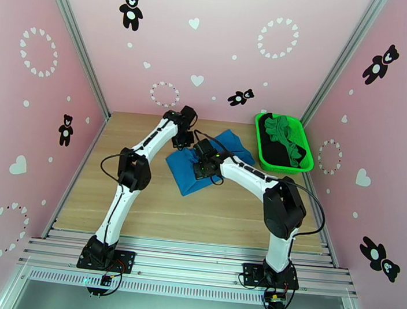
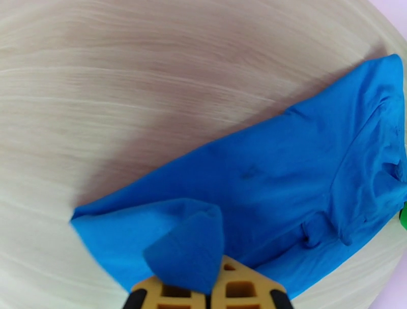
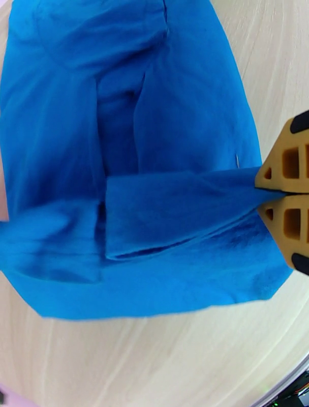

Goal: Fold and stack the mixed laundry pile

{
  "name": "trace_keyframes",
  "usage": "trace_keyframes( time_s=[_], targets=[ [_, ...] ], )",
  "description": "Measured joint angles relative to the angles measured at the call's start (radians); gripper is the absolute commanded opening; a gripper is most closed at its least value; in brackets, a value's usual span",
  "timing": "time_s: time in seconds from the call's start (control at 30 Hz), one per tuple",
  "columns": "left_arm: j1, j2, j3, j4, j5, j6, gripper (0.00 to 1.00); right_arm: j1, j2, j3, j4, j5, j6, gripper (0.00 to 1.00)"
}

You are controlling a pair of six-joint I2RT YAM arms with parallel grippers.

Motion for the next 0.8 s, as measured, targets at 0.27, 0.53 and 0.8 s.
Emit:
trace_keyframes(
  time_s=[0.27,0.53,0.8],
  targets=[
    [0.000,0.052,0.009,0.067,0.063,-0.004,0.03,-0.030,0.081,0.000,0.010,0.038,-0.014,0.01],
    [0.002,0.084,0.029,0.143,0.108,-0.005,0.85,-0.032,0.150,0.003,-0.013,0.094,0.013,0.45],
    [0.002,0.011,0.035,0.215,0.082,0.018,0.86,-0.084,0.053,-0.020,-0.068,0.229,0.032,0.39]
  ],
)
